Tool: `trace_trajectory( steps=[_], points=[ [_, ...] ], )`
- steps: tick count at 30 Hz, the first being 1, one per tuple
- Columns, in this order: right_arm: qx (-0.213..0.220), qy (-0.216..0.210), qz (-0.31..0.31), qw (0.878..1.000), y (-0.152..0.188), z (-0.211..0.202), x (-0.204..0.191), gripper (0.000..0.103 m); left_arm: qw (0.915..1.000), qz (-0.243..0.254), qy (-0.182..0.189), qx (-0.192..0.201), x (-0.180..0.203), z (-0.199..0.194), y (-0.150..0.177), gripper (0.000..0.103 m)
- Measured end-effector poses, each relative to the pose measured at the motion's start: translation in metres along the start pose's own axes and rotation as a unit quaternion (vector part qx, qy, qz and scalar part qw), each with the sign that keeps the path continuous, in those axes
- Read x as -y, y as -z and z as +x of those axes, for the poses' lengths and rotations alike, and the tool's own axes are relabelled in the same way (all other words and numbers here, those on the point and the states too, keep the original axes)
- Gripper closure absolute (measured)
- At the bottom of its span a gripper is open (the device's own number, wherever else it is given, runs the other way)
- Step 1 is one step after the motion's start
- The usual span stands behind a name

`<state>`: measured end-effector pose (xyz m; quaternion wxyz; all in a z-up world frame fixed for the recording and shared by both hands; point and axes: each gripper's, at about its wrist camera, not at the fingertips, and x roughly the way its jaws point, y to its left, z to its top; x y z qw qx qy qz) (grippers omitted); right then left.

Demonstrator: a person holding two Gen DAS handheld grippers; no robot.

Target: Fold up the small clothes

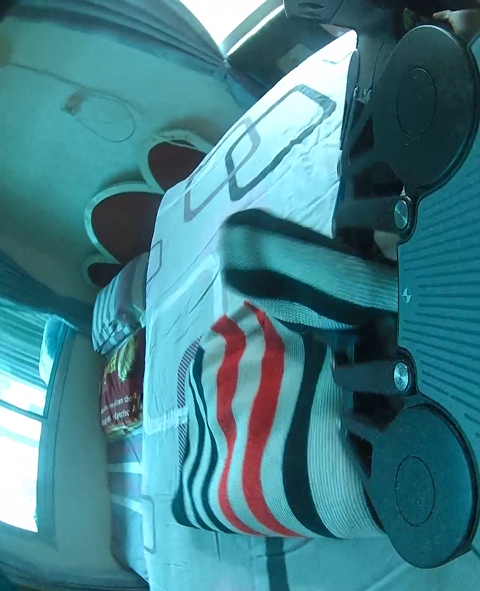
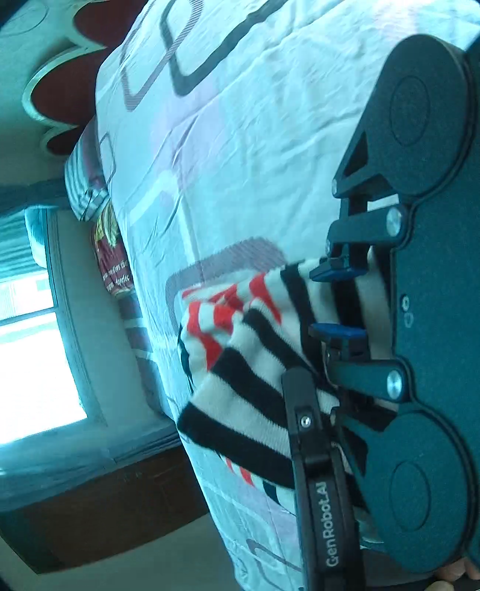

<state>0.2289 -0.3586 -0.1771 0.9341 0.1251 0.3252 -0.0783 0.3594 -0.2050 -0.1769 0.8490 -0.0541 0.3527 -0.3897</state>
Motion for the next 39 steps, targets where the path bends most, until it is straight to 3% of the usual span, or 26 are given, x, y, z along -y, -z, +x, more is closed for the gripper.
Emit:
trace_trajectory(
  steps=[1,2,6,9,12,14,18,19,21,26,27,28,29,33,37,39],
  points=[
    [0.002,0.003,0.0,1.0,-0.001,-0.003,0.003,0.072,0.9998,-0.009,0.018,-0.002,0.004,-0.007,-0.004,0.022],
    [0.004,0.004,0.002,1.0,-0.003,-0.005,0.006,0.071,0.9996,-0.011,0.026,0.006,0.01,-0.015,-0.008,0.017],
    [0.012,0.008,0.004,1.0,-0.008,-0.018,0.014,0.068,0.9986,-0.018,0.039,0.031,0.021,-0.036,-0.022,0.014],
    [0.022,0.013,0.01,1.0,-0.011,-0.027,0.016,0.063,0.9978,-0.046,-0.015,0.046,-0.003,-0.051,-0.02,0.014],
    [0.04,0.015,0.019,0.999,-0.018,-0.04,0.019,0.052,0.9917,-0.067,-0.097,0.051,-0.038,-0.054,-0.016,0.014],
    [0.049,0.002,0.027,0.998,-0.024,-0.045,0.017,0.048,0.9878,-0.071,-0.129,0.051,-0.057,-0.051,-0.009,0.014],
    [0.053,-0.039,0.036,0.997,-0.036,-0.042,0.003,0.04,0.9882,-0.028,-0.151,0.003,-0.054,-0.024,0.016,0.014],
    [0.044,-0.051,0.038,0.997,-0.037,-0.038,0.0,0.032,0.9863,-0.004,-0.165,0.008,-0.045,-0.017,0.025,0.009],
    [0.005,-0.073,0.046,0.996,-0.036,-0.019,-0.008,0.028,0.9859,-0.017,-0.166,0.011,-0.044,-0.014,0.031,0.006],
    [-0.055,-0.075,0.096,0.991,-0.021,0.017,-0.002,0.029,0.9892,-0.022,-0.145,0.007,-0.053,-0.024,0.032,0.006],
    [-0.059,-0.089,0.114,0.988,-0.018,0.02,-0.002,0.035,0.9896,-0.024,-0.142,0.003,-0.055,-0.024,0.034,0.006],
    [-0.059,-0.1,0.117,0.986,-0.017,0.023,-0.003,0.051,0.9899,-0.03,-0.138,-0.001,-0.057,-0.024,0.035,0.006],
    [-0.056,-0.106,0.11,0.987,-0.017,0.025,-0.008,0.061,0.99,-0.038,-0.136,-0.001,-0.059,-0.025,0.035,0.006],
    [-0.042,-0.103,0.084,0.99,-0.022,0.033,-0.022,0.069,0.9867,-0.035,-0.155,0.036,-0.059,-0.035,0.029,0.006],
    [0.049,-0.107,0.027,0.993,-0.035,-0.007,-0.029,0.076,0.9832,-0.045,-0.163,0.069,-0.066,-0.047,0.011,0.006],
    [0.059,-0.106,0.012,0.993,-0.042,-0.016,-0.023,0.077,0.9831,-0.036,-0.164,0.074,-0.065,-0.045,0.003,0.006]
  ],
)
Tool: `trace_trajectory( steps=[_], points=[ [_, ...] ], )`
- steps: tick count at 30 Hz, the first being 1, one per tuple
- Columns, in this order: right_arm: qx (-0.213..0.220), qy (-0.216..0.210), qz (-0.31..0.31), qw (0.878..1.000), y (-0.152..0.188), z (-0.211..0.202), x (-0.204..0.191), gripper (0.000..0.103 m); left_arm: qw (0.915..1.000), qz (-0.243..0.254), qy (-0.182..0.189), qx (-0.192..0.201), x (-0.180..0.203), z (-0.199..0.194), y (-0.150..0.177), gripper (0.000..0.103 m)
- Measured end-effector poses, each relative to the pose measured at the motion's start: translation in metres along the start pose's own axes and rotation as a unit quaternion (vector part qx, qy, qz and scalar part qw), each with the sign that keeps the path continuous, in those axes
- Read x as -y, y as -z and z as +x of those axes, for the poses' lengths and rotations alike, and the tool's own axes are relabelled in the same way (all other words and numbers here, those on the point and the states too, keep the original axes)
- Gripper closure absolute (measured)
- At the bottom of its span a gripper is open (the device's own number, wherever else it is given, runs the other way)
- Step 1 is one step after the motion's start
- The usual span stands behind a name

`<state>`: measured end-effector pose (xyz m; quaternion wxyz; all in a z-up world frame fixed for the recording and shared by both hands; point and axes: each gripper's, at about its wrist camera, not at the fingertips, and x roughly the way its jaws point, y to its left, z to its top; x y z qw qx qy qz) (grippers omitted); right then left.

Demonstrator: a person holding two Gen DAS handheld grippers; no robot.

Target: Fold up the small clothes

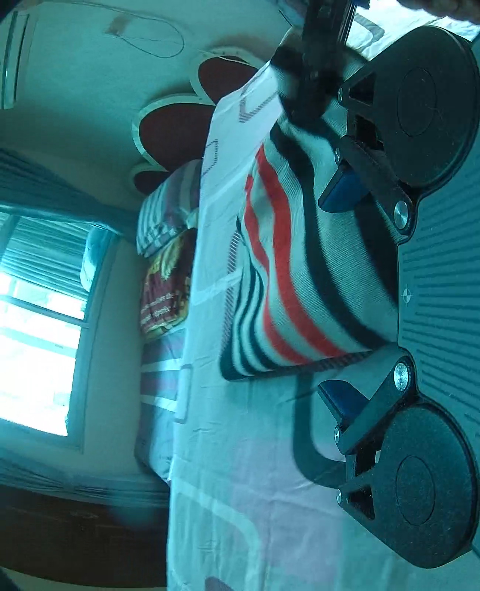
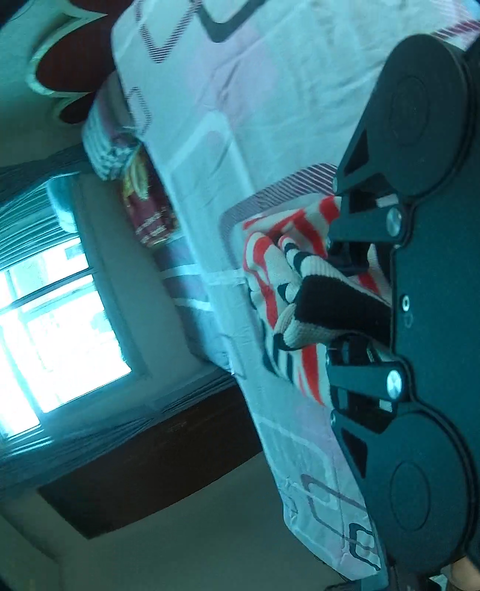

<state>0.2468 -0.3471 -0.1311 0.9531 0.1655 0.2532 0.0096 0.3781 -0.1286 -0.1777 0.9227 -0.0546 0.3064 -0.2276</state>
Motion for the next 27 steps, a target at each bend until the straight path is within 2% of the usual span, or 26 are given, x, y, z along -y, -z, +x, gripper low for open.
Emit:
trace_trajectory(
  steps=[2,5,6,9,10,13,15,19,23,26,27],
  points=[
    [-0.021,0.014,0.028,0.999,0.008,0.002,0.019,0.077,0.9998,0.018,-0.006,-0.011,0.006,0.01,0.001,0.006],
    [-0.073,0.051,0.09,0.992,0.045,0.02,0.059,0.074,0.9978,0.029,0.009,-0.058,0.013,0.033,0.019,0.006],
    [-0.067,0.047,0.098,0.992,0.05,0.018,0.062,0.074,0.9979,0.024,0.014,-0.058,0.014,0.034,0.024,0.006],
    [-0.073,0.057,0.08,0.992,0.037,0.013,0.051,0.069,0.9983,0.013,0.008,-0.056,0.014,0.033,0.027,0.004],
    [-0.065,0.06,0.074,0.993,0.032,0.009,0.049,0.066,0.9981,0.007,0.01,-0.061,0.012,0.032,0.025,0.004],
    [-0.019,0.08,0.027,0.996,0.016,-0.011,0.035,0.067,0.9984,0.011,0.006,-0.055,0.011,0.024,0.018,0.004],
    [-0.001,0.077,0.005,0.997,0.004,-0.013,0.026,0.067,0.9988,0.01,0.008,-0.048,0.012,0.018,0.013,0.004],
    [-0.011,0.064,-0.019,0.998,-0.008,0.007,0.015,0.069,0.9994,-0.001,0.009,-0.034,0.01,0.017,-0.002,0.004],
    [-0.022,0.054,-0.043,0.997,-0.014,0.032,0.001,0.071,0.9995,0.014,0.003,-0.029,0.015,0.03,-0.015,0.004],
    [-0.03,0.058,-0.046,0.997,-0.014,0.048,0.004,0.071,0.9986,0.028,-0.005,-0.045,0.018,0.048,-0.016,0.004],
    [-0.035,0.061,-0.047,0.996,-0.011,0.052,0.006,0.071,0.9972,0.035,-0.01,-0.066,0.018,0.057,-0.013,0.004]
  ],
)
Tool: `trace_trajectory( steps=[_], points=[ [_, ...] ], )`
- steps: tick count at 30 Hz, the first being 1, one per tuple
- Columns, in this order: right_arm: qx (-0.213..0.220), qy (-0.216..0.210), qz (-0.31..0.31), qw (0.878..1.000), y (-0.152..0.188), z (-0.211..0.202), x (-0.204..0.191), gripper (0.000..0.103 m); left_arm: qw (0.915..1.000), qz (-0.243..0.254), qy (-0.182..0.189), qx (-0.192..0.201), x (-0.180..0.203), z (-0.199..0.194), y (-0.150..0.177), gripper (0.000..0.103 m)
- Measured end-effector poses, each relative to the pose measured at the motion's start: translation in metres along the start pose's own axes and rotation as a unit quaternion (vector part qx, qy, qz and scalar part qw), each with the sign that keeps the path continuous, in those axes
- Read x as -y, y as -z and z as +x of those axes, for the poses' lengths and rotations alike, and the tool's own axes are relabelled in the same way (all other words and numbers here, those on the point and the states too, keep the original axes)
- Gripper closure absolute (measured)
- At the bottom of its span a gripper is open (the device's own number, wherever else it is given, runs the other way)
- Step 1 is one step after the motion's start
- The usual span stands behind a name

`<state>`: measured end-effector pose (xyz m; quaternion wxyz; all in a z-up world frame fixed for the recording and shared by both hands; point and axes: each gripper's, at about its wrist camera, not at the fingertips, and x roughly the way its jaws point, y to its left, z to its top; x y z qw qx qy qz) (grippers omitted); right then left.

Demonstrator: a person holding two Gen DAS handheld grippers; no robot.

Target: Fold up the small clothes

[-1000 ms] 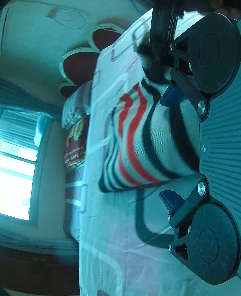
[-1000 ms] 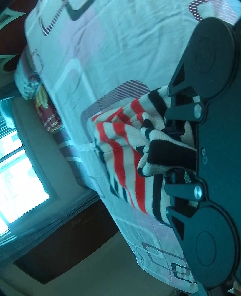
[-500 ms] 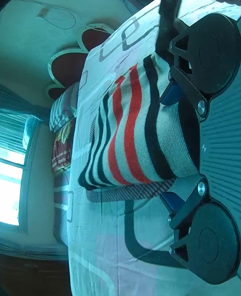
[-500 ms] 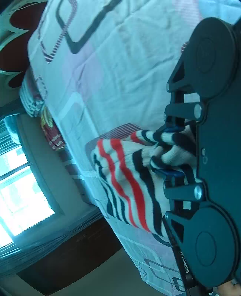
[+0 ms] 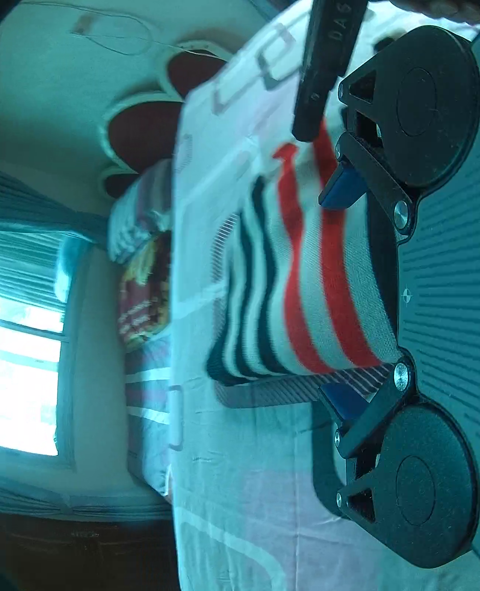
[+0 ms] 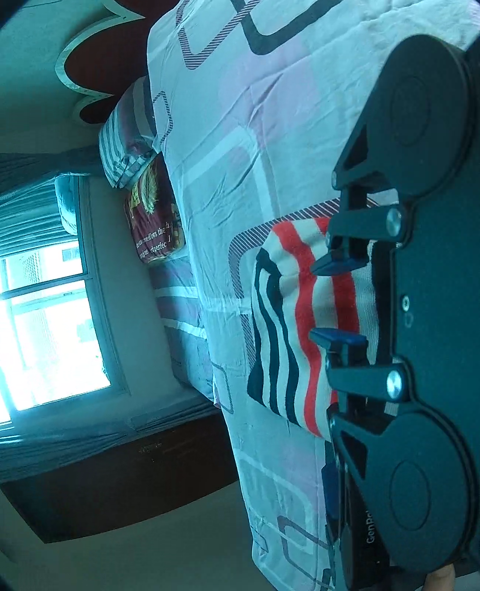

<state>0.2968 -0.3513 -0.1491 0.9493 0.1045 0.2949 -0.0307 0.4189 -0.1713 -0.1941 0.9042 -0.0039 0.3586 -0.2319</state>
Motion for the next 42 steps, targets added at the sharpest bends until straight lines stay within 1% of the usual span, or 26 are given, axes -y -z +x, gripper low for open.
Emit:
trace_trajectory(
  steps=[1,2,3,4,5,6,9,11,13,15,17,19,24,28,30,33,35,37,39,40,41,42],
  points=[
    [-0.008,0.006,-0.005,1.0,0.005,0.006,0.002,0.072,0.9997,0.003,-0.003,-0.022,-0.001,0.01,0.005,0.004],
    [-0.027,0.015,-0.012,0.999,0.016,0.014,0.006,0.075,0.9995,-0.002,-0.001,-0.031,-0.003,0.016,0.011,0.004],
    [-0.036,0.017,-0.013,0.999,0.028,0.021,0.012,0.078,0.9991,-0.023,0.01,-0.033,-0.009,0.019,0.017,0.003],
    [-0.016,0.014,-0.016,1.0,0.036,0.019,0.017,0.082,0.9978,-0.051,0.018,-0.04,-0.015,0.021,0.019,0.0],
    [-0.01,0.012,-0.018,1.0,0.039,0.017,0.019,0.082,0.9963,-0.069,0.021,-0.047,-0.018,0.023,0.019,0.0],
    [-0.011,0.01,-0.013,1.0,0.038,0.016,0.019,0.082,0.9962,-0.07,0.02,-0.048,-0.018,0.024,0.019,0.0],
    [-0.024,0.005,-0.011,1.0,0.031,0.017,0.019,0.082,0.9985,-0.037,0.006,-0.041,-0.009,0.022,0.017,0.0],
    [-0.032,-0.003,-0.009,0.999,0.027,0.016,0.02,0.08,0.9982,-0.039,0.003,-0.046,-0.008,0.021,0.014,0.0],
    [-0.038,-0.014,0.0,0.999,0.019,0.013,0.02,0.076,0.9984,-0.039,-0.004,-0.041,-0.007,0.017,0.01,0.0],
    [-0.033,-0.024,0.002,0.999,0.008,0.01,0.018,0.073,0.9995,-0.021,-0.01,-0.023,-0.004,0.01,0.002,0.0],
    [-0.026,-0.021,-0.007,0.999,-0.008,0.01,0.015,0.073,0.9999,-0.007,-0.008,-0.011,0.0,0.006,-0.008,0.0],
    [-0.019,-0.028,0.001,0.999,-0.024,0.012,0.015,0.072,0.9999,-0.002,-0.008,-0.007,0.003,0.005,-0.019,0.0],
    [-0.008,-0.022,-0.022,0.999,-0.062,0.03,0.014,0.072,0.9998,0.014,-0.015,0.004,0.007,0.013,-0.042,0.0],
    [-0.014,-0.015,-0.035,0.999,-0.077,0.051,0.013,0.072,0.9995,0.021,-0.024,0.004,0.008,0.027,-0.055,0.0],
    [-0.014,-0.011,-0.041,0.999,-0.078,0.06,0.011,0.072,0.9995,0.015,-0.027,0.004,0.007,0.034,-0.059,0.0],
    [-0.015,-0.012,-0.031,0.999,-0.074,0.075,0.012,0.072,0.9994,0.0,-0.034,-0.001,0.003,0.048,-0.064,0.0],
    [-0.022,-0.01,-0.025,0.999,-0.067,0.087,0.013,0.072,0.9991,-0.009,-0.04,-0.012,-0.001,0.06,-0.063,0.0],
    [-0.034,-0.011,-0.023,0.999,-0.057,0.098,0.015,0.073,0.9981,-0.022,-0.048,-0.033,-0.009,0.075,-0.055,0.0],
    [-0.045,-0.004,-0.03,0.999,-0.047,0.111,0.016,0.073,0.9963,-0.05,-0.046,-0.053,-0.022,0.087,-0.046,0.0],
    [-0.049,-0.003,-0.028,0.998,-0.042,0.118,0.018,0.073,0.9945,-0.076,-0.04,-0.059,-0.032,0.092,-0.041,0.0],
    [-0.046,-0.005,-0.025,0.999,-0.036,0.122,0.019,0.073,0.9936,-0.092,-0.034,-0.055,-0.038,0.092,-0.039,0.0],
    [-0.04,-0.005,-0.026,0.999,-0.034,0.123,0.02,0.073,0.9941,-0.087,-0.039,-0.051,-0.036,0.092,-0.038,0.0]
  ],
)
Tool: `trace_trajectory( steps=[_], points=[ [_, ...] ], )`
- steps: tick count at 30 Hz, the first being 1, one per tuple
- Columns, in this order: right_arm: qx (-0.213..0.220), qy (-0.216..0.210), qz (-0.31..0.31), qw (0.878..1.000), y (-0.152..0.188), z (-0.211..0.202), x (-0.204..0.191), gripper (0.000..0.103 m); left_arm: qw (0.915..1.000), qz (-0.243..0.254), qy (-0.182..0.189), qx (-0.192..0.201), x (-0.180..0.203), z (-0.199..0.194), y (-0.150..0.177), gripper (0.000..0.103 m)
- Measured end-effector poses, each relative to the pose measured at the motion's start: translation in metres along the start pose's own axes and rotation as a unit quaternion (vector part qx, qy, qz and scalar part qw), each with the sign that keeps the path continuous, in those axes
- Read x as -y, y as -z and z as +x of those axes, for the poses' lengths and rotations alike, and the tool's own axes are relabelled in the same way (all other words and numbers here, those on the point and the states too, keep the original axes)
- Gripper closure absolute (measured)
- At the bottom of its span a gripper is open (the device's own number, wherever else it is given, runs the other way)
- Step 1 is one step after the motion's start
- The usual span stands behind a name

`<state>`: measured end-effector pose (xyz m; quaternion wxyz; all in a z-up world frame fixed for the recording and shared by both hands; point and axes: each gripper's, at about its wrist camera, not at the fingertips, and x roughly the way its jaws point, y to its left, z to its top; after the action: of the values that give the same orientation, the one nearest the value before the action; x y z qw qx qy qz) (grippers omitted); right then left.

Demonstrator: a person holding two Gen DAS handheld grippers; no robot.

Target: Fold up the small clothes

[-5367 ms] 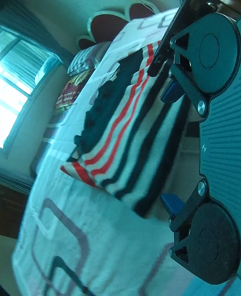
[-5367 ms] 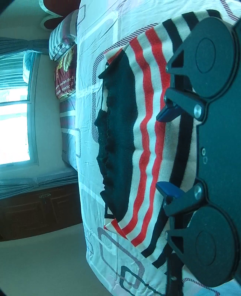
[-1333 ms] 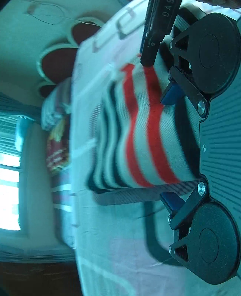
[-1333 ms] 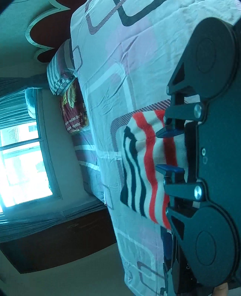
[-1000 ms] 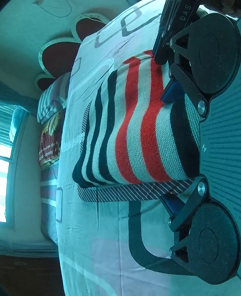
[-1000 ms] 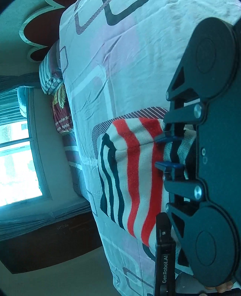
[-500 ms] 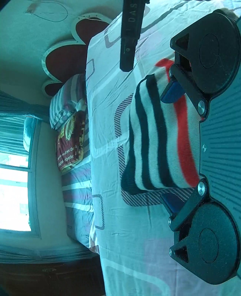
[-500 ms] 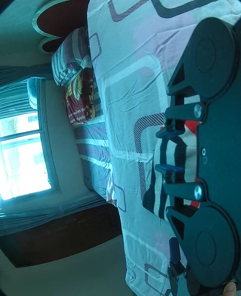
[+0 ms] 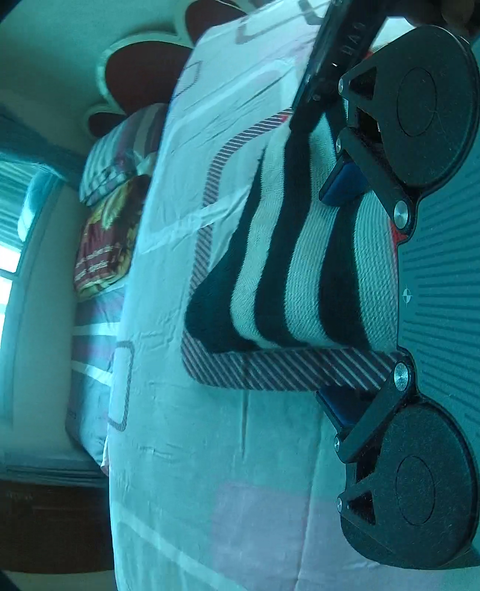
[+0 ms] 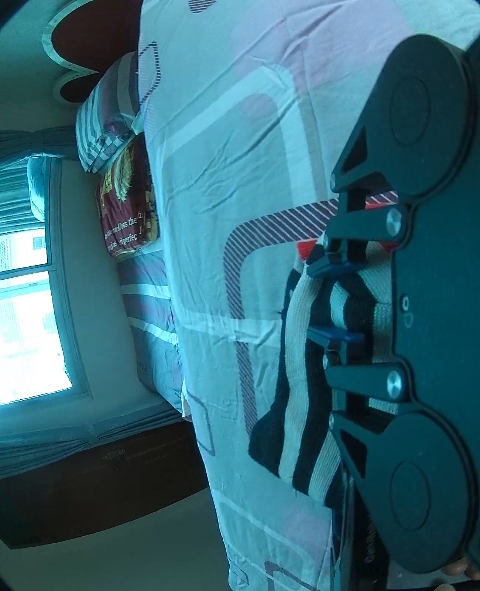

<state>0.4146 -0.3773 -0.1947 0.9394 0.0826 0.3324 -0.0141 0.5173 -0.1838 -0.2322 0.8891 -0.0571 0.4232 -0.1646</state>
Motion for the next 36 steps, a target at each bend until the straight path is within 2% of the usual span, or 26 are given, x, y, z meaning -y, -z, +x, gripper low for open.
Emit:
trace_trajectory(
  steps=[2,10,15,17,21,26,28,30,33,36],
  points=[
    [0.0,-0.001,-0.001,1.0,0.0,0.001,0.0,0.073,0.9997,0.019,-0.012,0.005,0.007,0.0,0.004,0.0],
    [0.003,-0.002,-0.003,1.0,0.001,-0.002,-0.001,0.072,0.9996,0.022,-0.018,0.005,0.008,0.0,0.002,0.0],
    [0.003,0.011,-0.005,1.0,-0.002,-0.007,-0.004,0.068,0.9989,0.02,-0.031,0.028,0.011,-0.019,0.008,0.0],
    [0.017,-0.004,0.004,1.0,-0.007,-0.024,-0.006,0.067,0.999,0.018,-0.012,0.039,0.011,-0.039,0.017,0.0],
    [0.034,-0.022,-0.029,0.999,-0.004,-0.058,-0.019,0.068,0.9973,0.047,0.011,0.055,0.018,-0.065,0.031,0.0],
    [0.01,-0.012,-0.029,0.999,0.019,-0.061,-0.02,0.07,0.9968,0.072,0.013,0.034,0.026,-0.056,0.037,0.0],
    [0.007,-0.005,-0.037,0.999,0.027,-0.055,-0.02,0.073,0.9984,0.053,0.019,0.009,0.02,-0.044,0.039,0.0],
    [0.011,0.003,-0.051,0.999,0.032,-0.049,-0.021,0.074,0.9992,0.006,0.039,-0.01,0.007,-0.033,0.038,0.0],
    [0.026,0.011,-0.062,0.998,0.04,-0.047,-0.022,0.074,0.9994,0.024,0.025,-0.003,0.014,-0.033,0.042,0.0],
    [0.031,0.014,-0.065,0.997,0.043,-0.048,-0.024,0.073,0.9993,0.024,0.027,0.004,0.012,-0.033,0.047,0.0]
  ],
)
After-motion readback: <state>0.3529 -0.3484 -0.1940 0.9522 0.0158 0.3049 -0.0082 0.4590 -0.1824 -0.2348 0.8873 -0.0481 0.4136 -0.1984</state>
